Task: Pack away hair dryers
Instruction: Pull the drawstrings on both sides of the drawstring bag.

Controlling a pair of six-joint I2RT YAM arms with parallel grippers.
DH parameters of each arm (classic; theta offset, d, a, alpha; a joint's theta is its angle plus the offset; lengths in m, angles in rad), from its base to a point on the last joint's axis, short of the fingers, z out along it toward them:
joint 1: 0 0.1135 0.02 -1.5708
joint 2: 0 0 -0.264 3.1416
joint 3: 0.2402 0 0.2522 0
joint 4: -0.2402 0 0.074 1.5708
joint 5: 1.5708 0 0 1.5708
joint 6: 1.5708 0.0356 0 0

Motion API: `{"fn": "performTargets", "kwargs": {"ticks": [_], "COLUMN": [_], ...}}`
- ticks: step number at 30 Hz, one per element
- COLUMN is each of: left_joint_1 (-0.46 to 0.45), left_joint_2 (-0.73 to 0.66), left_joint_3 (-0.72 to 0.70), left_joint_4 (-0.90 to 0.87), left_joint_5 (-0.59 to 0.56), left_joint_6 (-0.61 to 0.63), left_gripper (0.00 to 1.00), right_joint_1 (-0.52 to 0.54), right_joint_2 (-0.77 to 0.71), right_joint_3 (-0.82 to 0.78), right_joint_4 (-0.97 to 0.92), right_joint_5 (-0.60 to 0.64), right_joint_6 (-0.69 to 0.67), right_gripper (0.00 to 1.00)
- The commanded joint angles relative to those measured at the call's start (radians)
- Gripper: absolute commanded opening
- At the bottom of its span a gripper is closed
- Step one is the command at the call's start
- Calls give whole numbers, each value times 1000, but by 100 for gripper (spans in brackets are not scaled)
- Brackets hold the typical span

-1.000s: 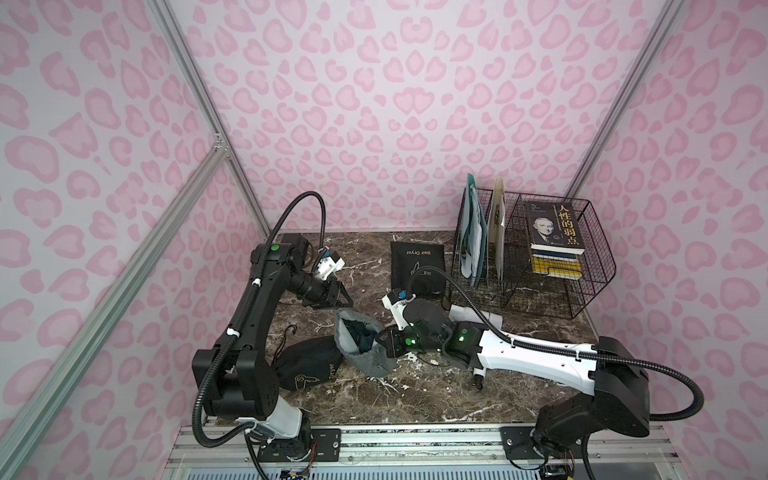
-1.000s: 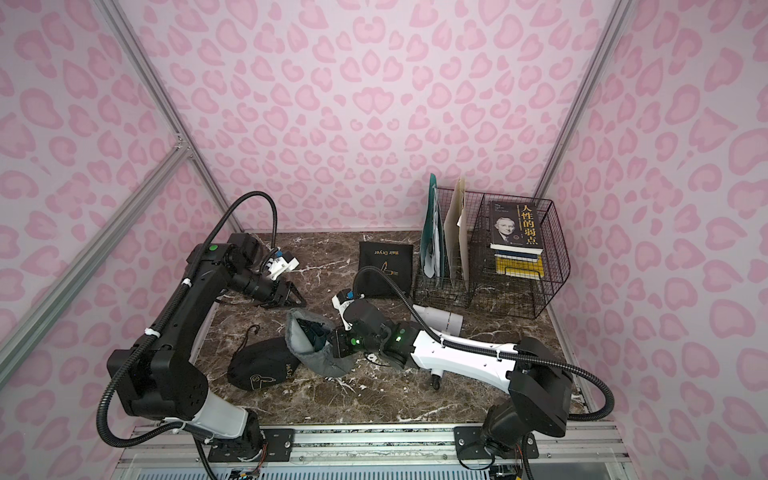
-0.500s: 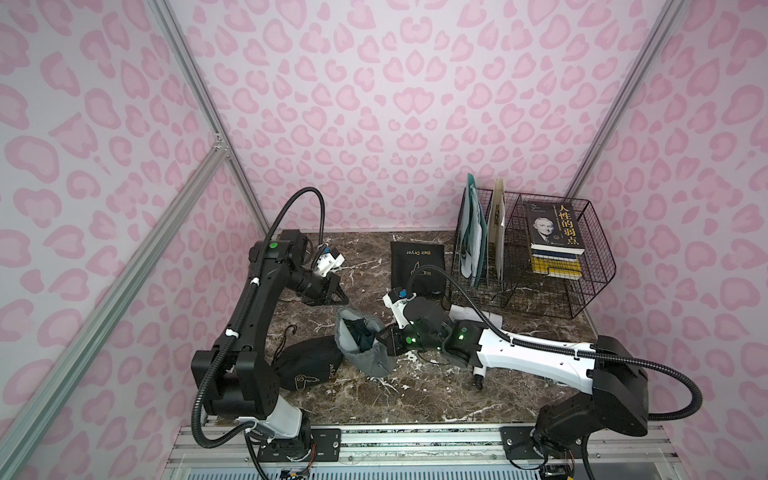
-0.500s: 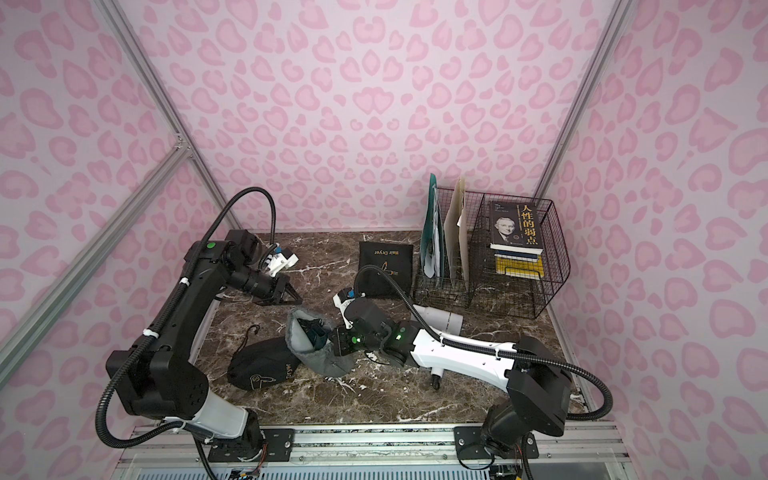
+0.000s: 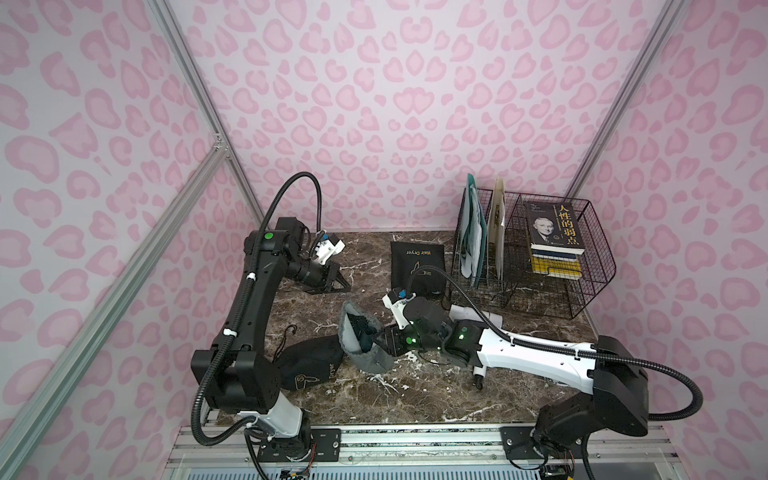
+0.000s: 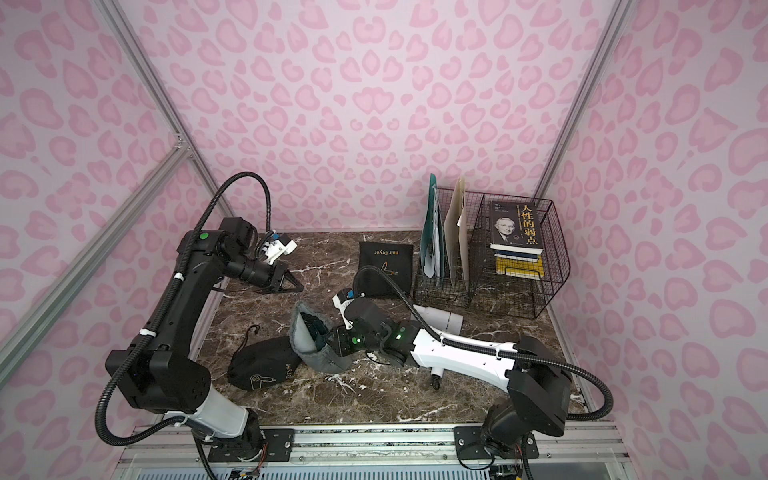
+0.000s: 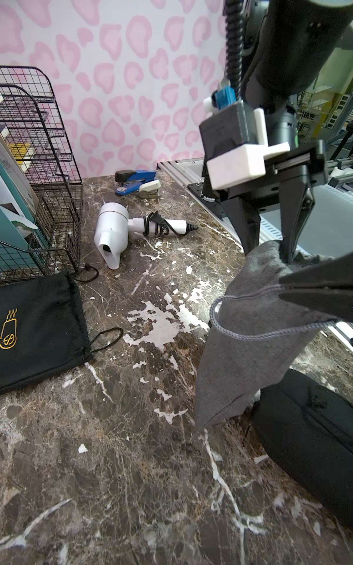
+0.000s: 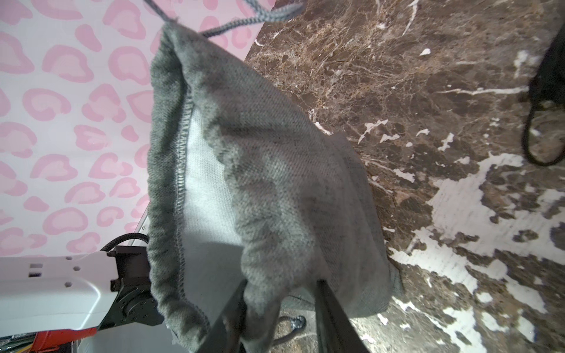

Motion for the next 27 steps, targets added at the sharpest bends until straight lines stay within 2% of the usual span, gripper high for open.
{"fn": "performTargets", "kwargs": {"ticks": [1,13,27], "left_joint_1": [-3,-18,-28], "left_joint_2": [5,32,17], "left_joint_3": [9,34,39], "left_joint_4": [13,8,-1], "left_joint_5": [35,43,34], "left_joint_6": [-15,-8,-7], "left_gripper": [2,2,1], "right_joint_1": [0,95,130], "right_joint_2": [-23,-136,-11], "right_joint_3": [-7,-105,-57], "right_joint_4": [-9,9,-18], "right_joint_5": [16,-8,93], "right_joint_6": [-26,-122,-231], "right_gripper": [42,57,59]}}
